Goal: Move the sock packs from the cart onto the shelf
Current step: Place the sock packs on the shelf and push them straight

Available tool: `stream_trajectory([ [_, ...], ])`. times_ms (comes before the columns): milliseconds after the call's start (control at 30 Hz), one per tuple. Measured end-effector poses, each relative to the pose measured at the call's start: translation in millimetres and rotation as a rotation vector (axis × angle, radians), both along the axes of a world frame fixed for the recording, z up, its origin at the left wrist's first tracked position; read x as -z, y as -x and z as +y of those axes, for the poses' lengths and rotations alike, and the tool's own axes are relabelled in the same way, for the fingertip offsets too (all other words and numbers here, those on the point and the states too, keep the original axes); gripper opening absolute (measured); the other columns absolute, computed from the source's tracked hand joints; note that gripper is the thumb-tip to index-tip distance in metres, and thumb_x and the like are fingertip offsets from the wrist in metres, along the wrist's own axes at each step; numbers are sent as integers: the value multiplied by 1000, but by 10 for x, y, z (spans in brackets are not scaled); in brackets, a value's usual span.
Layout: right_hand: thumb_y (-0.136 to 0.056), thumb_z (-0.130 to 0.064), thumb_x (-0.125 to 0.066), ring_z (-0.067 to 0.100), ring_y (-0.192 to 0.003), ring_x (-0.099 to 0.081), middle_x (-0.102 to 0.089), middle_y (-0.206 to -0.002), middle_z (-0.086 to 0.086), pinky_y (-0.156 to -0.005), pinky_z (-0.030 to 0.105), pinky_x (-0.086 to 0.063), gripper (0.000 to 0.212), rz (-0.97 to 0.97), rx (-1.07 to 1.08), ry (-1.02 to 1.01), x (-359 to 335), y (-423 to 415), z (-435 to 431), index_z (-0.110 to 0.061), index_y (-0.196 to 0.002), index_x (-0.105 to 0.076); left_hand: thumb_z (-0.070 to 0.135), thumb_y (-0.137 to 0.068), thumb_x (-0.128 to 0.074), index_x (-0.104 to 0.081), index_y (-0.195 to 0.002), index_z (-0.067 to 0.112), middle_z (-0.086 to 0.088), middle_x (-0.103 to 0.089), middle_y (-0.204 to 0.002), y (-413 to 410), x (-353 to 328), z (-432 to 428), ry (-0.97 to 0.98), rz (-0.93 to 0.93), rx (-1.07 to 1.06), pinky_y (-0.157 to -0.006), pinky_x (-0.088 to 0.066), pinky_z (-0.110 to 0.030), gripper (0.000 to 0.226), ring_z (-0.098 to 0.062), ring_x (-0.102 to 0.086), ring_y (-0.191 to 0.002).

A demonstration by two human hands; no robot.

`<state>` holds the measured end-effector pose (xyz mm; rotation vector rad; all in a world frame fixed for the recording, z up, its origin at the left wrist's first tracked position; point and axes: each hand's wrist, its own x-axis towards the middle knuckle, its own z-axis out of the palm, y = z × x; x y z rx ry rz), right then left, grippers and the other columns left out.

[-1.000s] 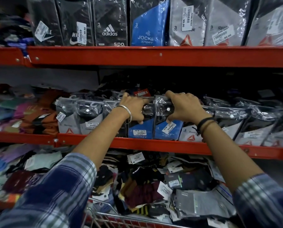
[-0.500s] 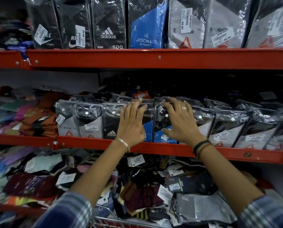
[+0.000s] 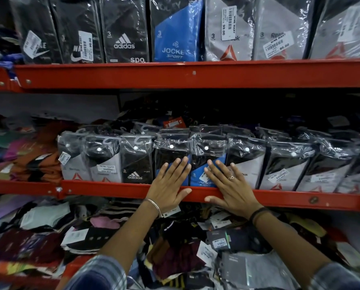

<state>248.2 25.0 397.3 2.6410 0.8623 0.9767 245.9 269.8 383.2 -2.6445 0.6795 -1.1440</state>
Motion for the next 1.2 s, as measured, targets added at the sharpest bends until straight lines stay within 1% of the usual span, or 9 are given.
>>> stream_trajectory([
  [100, -85, -75, -20, 14, -146, 10, -6, -159, 3, -118, 38, 9, 88, 43, 9, -3, -24, 18, 14, -16, -149, -16, 56, -96, -9, 8, -148, 12, -4, 21, -156, -14, 5, -11, -12, -4, -17, -117, 7, -41, 70, -19, 14, -144],
  [133, -84, -75, -21, 14, -146, 10, -9, -158, 4, -118, 38, 8, 88, 56, 5, -1, -37, 33, 4, -16, -150, -16, 57, -96, -9, 8, -148, 12, -4, 21, -156, -4, -3, -22, -17, -3, -22, -117, 7, -41, 71, -19, 14, -144],
  [300, -87, -71, -24, 14, -147, 5, -5, -159, 3, -118, 37, 4, 84, 109, -108, -11, -133, 154, -75, -17, -151, -10, 59, -95, -14, 3, -149, 15, -4, 18, -157, 111, 4, -72, 20, -35, -13, -117, 7, -44, 72, -21, 11, -145],
  [400, -91, -63, -30, 13, -146, -4, -11, -158, 1, -119, 33, -2, 76, 110, -204, -68, -139, 283, -311, -16, -149, -18, 56, -96, -19, -2, -150, 20, -2, 13, -158, 264, 21, -282, 41, -111, 55, -116, 6, -47, 67, -23, 8, -145],
  [533, -96, -57, -24, 15, -144, -15, -24, -155, 1, -118, 31, -3, 65, 30, -152, -152, -58, 399, -802, -15, -145, -29, 51, -97, -22, -5, -150, 22, 0, 12, -158, 336, -38, -816, -8, -178, 180, -117, 4, -47, 62, -23, 6, -146],
  [700, -97, -50, -25, 15, -147, -1, 10, -160, -5, -119, 36, -2, 63, -186, 31, -218, 65, 293, -1505, -19, -150, -9, 48, -98, -22, -1, -150, 18, 0, 14, -158, 219, -133, -1614, -13, -187, 275, -116, -2, -45, 64, -22, 6, -146],
  [800, -96, -47, -30, 15, -147, 6, 14, -159, -2, -120, 37, 4, 69, -261, 123, -229, 84, 147, -1735, -18, -151, 1, 47, -97, -27, 1, -150, 16, -2, 17, -157, 101, -150, -1975, -25, -148, 231, -116, -1, -44, 67, -21, 9, -145],
  [900, -98, -48, -26, 16, -147, 10, 17, -159, 1, -119, 38, 6, 68, -320, 139, -181, 130, 5, -1834, -16, -151, 2, 46, -94, -32, 1, -149, 15, -3, 19, -157, -33, -67, -2139, -27, -107, 130, -116, -1, -42, 71, -19, 11, -145],
  [1200, -96, -55, -18, 15, -145, 16, 23, -157, 3, -119, 36, 12, 72, -383, 129, -149, 210, -190, -1831, -12, -149, 8, 47, -97, -18, 3, -149, 14, -4, 19, -157, -144, 82, -2173, -35, -146, 55, -116, 2, -40, 65, -17, 11, -145],
])
